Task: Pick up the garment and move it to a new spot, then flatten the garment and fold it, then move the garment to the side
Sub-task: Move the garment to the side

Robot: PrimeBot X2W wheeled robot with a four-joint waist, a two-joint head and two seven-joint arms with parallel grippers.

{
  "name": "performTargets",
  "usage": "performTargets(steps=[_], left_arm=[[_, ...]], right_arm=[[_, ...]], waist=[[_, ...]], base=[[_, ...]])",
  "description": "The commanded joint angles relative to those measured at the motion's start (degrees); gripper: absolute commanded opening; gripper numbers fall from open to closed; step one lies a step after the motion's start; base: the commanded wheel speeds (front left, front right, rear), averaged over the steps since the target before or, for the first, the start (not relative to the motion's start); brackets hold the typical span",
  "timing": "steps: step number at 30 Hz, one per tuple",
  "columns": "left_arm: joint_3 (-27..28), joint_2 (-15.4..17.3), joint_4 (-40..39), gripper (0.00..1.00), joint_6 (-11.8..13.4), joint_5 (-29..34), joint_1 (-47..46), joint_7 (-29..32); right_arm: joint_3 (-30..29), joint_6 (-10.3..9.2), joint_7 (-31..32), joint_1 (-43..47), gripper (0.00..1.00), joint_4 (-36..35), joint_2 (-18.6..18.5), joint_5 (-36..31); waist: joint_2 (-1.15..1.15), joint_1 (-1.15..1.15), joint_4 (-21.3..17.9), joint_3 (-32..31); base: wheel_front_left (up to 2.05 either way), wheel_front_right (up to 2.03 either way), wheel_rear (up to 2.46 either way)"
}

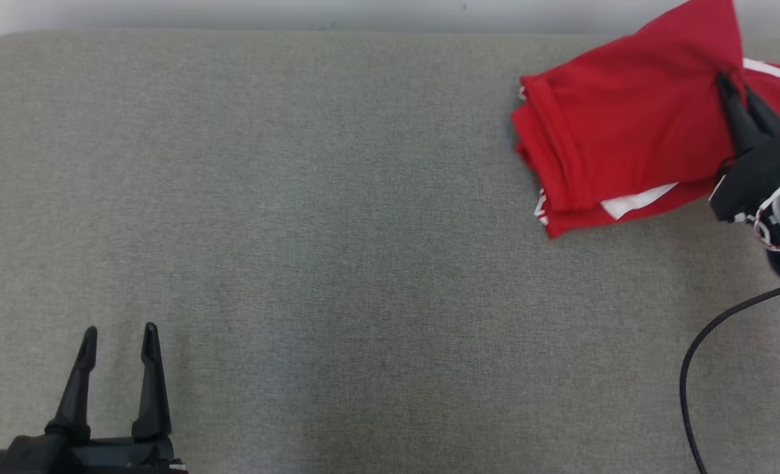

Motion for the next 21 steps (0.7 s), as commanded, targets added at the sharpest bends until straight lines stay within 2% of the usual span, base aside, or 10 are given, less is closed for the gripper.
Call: performTargets(steps=[1,12,21], left_arm=[[0.43,0.33,-0.53,1.0,-0.15,0.32,-0.39,-0.07],[2.38,1.16,-5.51,1.0,-0.43,2.06,-0.87,-0.07],[3.47,2.17,-8.59,1.0,-0.89,2.75,-1.63,-0.07]], right_arm=[[0.26,-0.06,0.06,-0.91,0.0,-0.19,-0.71,-0.22],[-0.09,-0.06,2.17,-7.01,0.0,1.38,-6.3,0.25],[-1.02,-0.06,5.16,-12.3,0.0,4.94,-9.15,1.74]], waist=[[-0.01,-0.01,-1.22,1.28],[-0.01,-0.01,-4.21,4.77],[-0.01,-0.01,-5.36,8.29]], base=[[0.0,0.0,0.0],[0.0,0.0,0.0],[0.0,0.0,0.0]])
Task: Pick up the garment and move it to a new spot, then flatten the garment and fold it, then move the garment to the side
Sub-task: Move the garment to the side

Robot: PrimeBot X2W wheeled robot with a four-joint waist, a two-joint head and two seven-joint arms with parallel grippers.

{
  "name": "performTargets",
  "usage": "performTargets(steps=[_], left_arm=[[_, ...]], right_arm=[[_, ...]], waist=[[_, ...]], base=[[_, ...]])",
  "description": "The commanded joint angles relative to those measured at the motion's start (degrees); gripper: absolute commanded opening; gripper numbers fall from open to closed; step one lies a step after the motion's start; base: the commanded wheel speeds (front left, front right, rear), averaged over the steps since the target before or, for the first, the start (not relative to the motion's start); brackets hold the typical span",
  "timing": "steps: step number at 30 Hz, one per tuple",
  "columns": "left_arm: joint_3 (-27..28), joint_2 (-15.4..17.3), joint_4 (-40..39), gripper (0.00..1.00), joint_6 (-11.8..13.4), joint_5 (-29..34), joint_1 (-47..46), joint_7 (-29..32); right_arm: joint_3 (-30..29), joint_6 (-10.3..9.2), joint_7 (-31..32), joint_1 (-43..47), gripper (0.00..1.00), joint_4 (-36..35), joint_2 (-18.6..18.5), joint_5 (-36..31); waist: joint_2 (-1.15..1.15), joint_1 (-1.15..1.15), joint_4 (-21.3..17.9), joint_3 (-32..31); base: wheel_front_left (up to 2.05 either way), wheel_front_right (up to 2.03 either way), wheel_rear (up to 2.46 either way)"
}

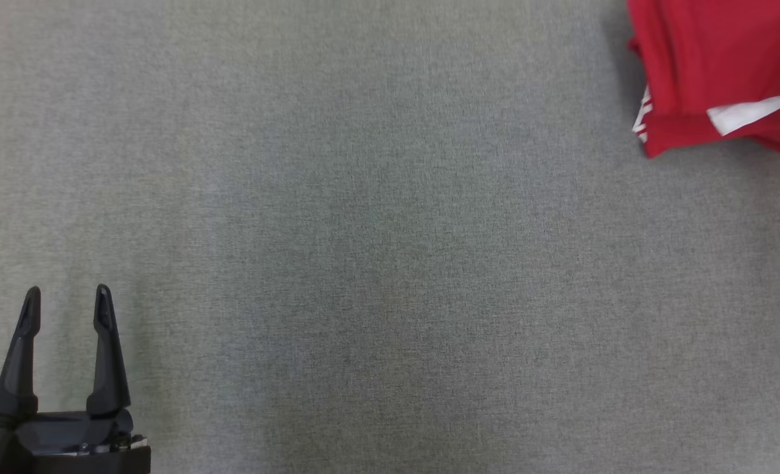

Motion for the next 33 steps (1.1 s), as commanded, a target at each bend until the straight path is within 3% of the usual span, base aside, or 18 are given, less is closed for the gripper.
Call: performTargets(steps=[1,15,16,17,18,19,26,33], left_arm=[[0.19,0.34,-0.31,1.0,-0.15,0.48,-0.6,-0.06],[0.05,0.39,-0.48,1.0,-0.48,0.96,-1.69,-0.06],[0.08,0.35,-0.47,1.0,-0.44,0.98,-1.67,-0.06],[0.08,0.3,-0.44,1.0,-0.39,1.0,-1.66,-0.06],[0.12,0.27,-0.4,1.0,-0.35,0.91,-1.67,-0.06],[0.18,0.23,-0.35,1.0,-0.3,0.82,-1.66,-0.06],[0.11,-0.23,0.67,1.0,0.09,0.39,-1.28,-0.06],[0.0,-0.83,2.07,1.0,0.32,-0.45,0.28,-0.06]], right_arm=[[-0.18,-0.07,0.05,-1.03,0.0,0.71,-0.86,0.12],[0.29,-0.06,0.7,-0.69,0.0,8.55,0.91,1.16],[0.44,-0.07,1.04,-0.69,0.11,8.92,0.88,1.26],[0.55,-0.07,0.94,-0.99,0.42,9.49,0.55,1.12],[0.9,-0.07,0.81,-1.5,0.93,10.26,0.19,0.32],[1.22,-0.07,1.15,-1.78,1.0,11.01,0.16,-0.11],[2.07,-0.06,-1.37,-2.96,1.0,13.93,1.09,-2.1],[0.9,-0.06,-5.63,-1.7,1.0,11.15,3.07,-0.32]], waist=[[-0.01,0.0,-0.41,1.3],[-0.01,0.0,0.98,3.71],[-0.01,0.0,1.12,3.71],[-0.01,0.0,1.29,3.69],[-0.01,0.0,1.41,3.67],[-0.01,0.0,1.49,3.62],[-0.01,0.0,1.58,1.71],[-0.01,0.0,1.33,-2.95]], base=[[0.0,0.0,0.0],[0.0,0.0,0.0],[0.0,0.0,0.0],[0.0,0.0,0.0],[0.0,0.0,0.0],[0.0,0.0,0.0],[0.0,0.0,0.0],[0.0,0.0,0.0]])
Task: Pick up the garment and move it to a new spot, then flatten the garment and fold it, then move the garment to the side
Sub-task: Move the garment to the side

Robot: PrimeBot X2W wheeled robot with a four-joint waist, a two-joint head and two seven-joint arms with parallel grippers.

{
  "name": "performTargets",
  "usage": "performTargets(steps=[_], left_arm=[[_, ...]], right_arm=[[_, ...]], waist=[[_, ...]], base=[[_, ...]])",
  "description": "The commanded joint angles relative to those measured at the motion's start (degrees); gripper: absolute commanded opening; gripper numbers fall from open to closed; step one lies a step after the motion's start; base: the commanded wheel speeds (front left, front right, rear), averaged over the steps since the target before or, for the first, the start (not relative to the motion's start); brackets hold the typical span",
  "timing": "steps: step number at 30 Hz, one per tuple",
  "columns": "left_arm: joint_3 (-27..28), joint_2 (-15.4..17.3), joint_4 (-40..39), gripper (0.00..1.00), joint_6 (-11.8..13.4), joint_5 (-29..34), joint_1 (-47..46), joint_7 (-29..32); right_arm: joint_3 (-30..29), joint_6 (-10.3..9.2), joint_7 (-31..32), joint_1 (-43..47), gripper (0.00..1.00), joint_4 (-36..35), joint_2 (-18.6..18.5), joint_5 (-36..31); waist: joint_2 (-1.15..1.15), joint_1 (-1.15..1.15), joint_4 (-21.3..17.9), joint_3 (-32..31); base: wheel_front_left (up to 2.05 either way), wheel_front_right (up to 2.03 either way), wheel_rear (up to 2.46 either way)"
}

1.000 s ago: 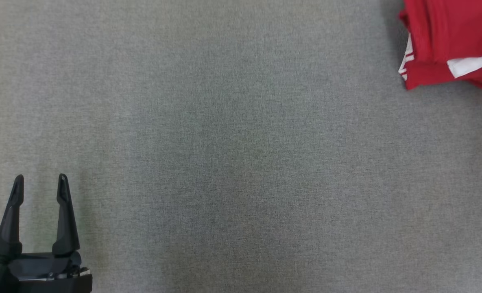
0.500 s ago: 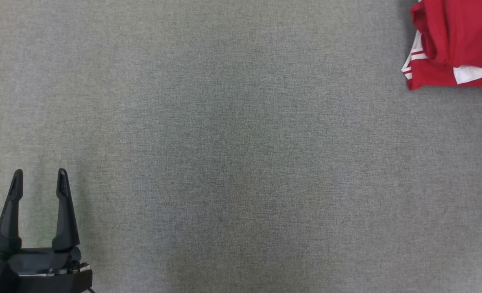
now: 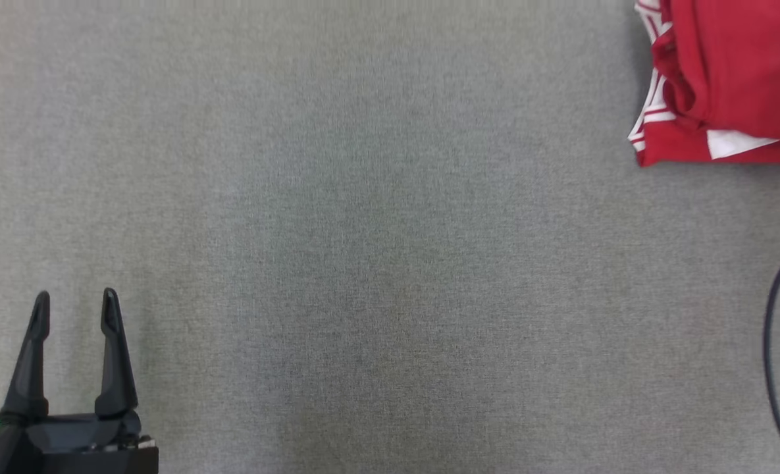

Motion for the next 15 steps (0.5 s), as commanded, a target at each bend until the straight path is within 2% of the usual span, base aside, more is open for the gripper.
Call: performTargets(steps=[1,6,10,15], left_arm=[[0.05,-0.17,0.46,1.0,0.17,-0.29,1.24,-0.06],[-0.45,-0.55,1.19,1.0,0.45,-0.98,2.61,-0.06],[-0.57,-0.78,2.01,1.0,0.53,-1.34,3.36,-0.06],[-0.89,-0.92,3.07,1.0,0.88,-1.28,4.91,-0.06]], right_arm=[[-0.28,-0.07,-0.8,1.38,1.0,-1.26,0.51,0.48],[-2.86,-0.07,-1.67,3.65,1.0,-6.64,1.46,0.97],[-9.1,-0.06,-1.62,7.93,1.0,-12.2,2.68,-1.17],[-17.09,-0.06,-1.65,15.91,1.0,-20.07,6.31,-5.76]], waist=[[0.0,0.0,-0.31,-2.88],[0.0,0.0,-0.74,-6.62],[0.0,0.0,-1.2,-9.36],[0.0,0.0,-1.92,-12.95]], base=[[0.0,0.0,0.0],[0.0,0.0,0.0],[0.0,0.0,0.0],[0.0,0.0,0.0]])
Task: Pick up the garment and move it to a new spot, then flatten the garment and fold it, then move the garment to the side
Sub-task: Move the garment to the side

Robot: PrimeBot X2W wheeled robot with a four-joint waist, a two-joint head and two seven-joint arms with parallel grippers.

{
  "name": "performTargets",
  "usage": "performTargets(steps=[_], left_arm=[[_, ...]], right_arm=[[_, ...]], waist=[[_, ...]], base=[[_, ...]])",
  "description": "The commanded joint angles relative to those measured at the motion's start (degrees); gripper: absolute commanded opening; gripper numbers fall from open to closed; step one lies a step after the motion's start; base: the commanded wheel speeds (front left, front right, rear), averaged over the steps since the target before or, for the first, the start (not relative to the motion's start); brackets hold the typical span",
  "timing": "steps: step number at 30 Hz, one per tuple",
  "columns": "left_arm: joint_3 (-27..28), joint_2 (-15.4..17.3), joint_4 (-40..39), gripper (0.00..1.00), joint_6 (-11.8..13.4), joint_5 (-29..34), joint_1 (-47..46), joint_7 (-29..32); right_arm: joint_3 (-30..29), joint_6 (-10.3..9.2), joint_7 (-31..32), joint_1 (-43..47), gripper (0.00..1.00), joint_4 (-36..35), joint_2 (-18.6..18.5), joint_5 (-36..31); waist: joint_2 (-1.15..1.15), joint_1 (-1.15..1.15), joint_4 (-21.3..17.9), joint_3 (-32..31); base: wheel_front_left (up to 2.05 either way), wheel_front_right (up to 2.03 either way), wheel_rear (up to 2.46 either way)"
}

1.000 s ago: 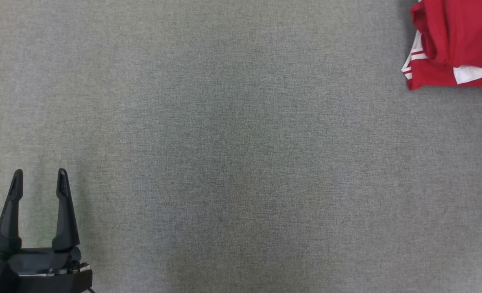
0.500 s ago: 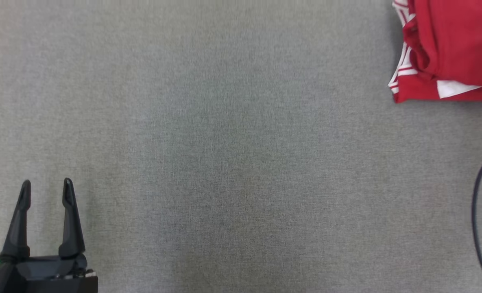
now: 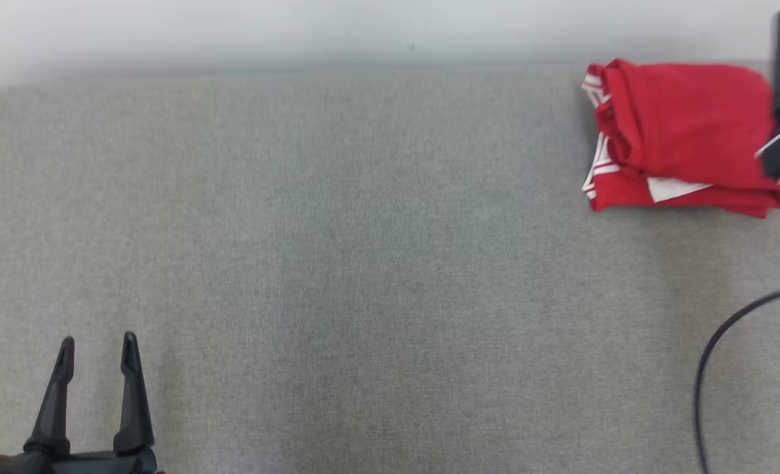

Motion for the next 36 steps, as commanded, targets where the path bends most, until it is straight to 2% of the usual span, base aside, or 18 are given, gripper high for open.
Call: performTargets(steps=[1,8,18,26,36], left_arm=[[0.11,-0.04,0.36,1.0,0.37,-0.06,1.28,-0.06],[0.04,-0.15,0.85,1.0,0.61,0.0,3.61,-0.06],[-1.81,-0.21,2.23,1.0,0.83,-0.64,4.74,-0.06],[-3.22,-0.23,2.01,1.0,1.32,-0.61,6.12,-0.06],[-4.17,-0.23,3.53,1.0,2.04,-1.37,7.85,-0.06]], right_arm=[[-1.78,-0.06,-0.23,3.78,1.0,-2.51,1.35,-1.89],[-6.91,-0.05,-0.24,17.96,1.0,-11.84,8.42,-6.08],[-12.1,-0.05,-0.24,32.23,1.0,-21.67,14.69,-9.83],[-15.31,-0.05,-0.24,43.89,1.0,-29.89,20.67,-17.93],[-19.14,-0.05,-0.25,53.78,1.0,-38.53,26.4,-28.53]], waist=[[0.0,0.01,-1.08,-3.49],[0.0,0.01,-1.76,-6.91],[0.0,0.01,-0.25,-10.79],[0.0,0.01,0.9,-13.45],[0.0,0.01,1.71,-15.25]], base=[[0.0,0.0,0.0],[0.0,0.0,0.0],[0.0,0.0,0.0],[0.0,0.0,0.0],[0.0,0.0,0.0]])
